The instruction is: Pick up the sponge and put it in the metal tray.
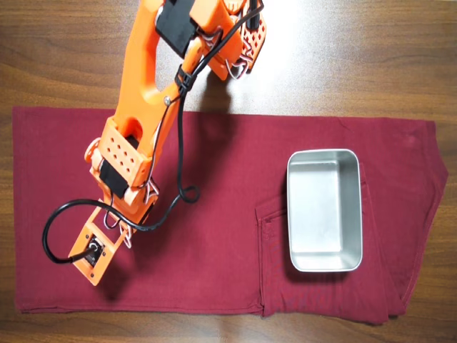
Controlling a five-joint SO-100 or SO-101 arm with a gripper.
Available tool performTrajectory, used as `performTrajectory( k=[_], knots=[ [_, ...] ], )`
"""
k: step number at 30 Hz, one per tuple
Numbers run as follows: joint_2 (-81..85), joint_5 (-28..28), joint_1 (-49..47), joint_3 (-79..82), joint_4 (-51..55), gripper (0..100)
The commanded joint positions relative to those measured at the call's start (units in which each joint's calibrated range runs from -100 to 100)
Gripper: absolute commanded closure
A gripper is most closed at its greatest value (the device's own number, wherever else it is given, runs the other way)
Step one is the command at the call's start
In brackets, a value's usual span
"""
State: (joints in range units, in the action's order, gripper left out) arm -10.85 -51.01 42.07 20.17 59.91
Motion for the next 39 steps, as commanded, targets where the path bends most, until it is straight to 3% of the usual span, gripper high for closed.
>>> performTrajectory(
  k=[1,5,9,11,15,19,24,28,36,39],
  knots=[
    [1.40,0.68,-0.23,-1.73,1.74,100],
    [5.84,1.07,-1.19,-1.73,4.22,100],
    [18.97,1.76,-7.33,-6.56,14.83,100],
    [24.57,2.74,-15.97,-10.11,19.16,100],
    [30.34,6.40,-43.90,-10.11,25.25,100],
    [27.23,9.23,-65.97,-10.11,22.76,100],
    [22.88,10.50,-80.94,-9.47,21.47,100],
    [20.30,11.58,-84.01,-9.11,21.56,100],
    [21.01,11.58,-80.46,-6.28,21.74,99],
    [21.46,12.80,-79.79,-5.74,20.82,82]
  ],
)
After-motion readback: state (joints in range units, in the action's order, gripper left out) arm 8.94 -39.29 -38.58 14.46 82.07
